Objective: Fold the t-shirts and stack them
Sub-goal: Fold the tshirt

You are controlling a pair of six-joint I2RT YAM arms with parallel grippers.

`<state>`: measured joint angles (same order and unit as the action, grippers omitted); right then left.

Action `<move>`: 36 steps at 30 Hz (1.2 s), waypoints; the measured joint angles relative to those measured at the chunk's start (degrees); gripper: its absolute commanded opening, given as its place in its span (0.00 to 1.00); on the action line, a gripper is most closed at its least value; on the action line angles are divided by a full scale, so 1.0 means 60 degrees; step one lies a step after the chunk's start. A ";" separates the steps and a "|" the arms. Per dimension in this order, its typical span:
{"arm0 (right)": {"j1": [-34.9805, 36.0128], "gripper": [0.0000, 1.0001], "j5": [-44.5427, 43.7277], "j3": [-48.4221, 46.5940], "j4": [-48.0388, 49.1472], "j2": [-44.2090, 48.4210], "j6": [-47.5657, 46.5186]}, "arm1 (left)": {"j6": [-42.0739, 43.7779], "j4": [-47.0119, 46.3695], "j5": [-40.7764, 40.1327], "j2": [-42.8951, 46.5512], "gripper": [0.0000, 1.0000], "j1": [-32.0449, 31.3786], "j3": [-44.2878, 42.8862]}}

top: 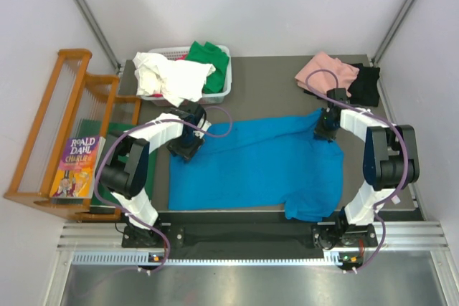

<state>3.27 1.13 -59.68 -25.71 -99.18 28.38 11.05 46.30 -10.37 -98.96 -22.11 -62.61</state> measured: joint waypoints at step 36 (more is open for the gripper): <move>0.0433 0.00 -0.0142 0.1672 -0.1501 0.5512 0.0058 | 0.0007 -0.0470 -0.0255 -0.0004 0.39 0.0000 0.0331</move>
<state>5.87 0.27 -49.65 -34.72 -66.11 28.73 11.09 43.48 -11.90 -98.98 -22.11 -60.62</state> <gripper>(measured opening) 0.009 0.472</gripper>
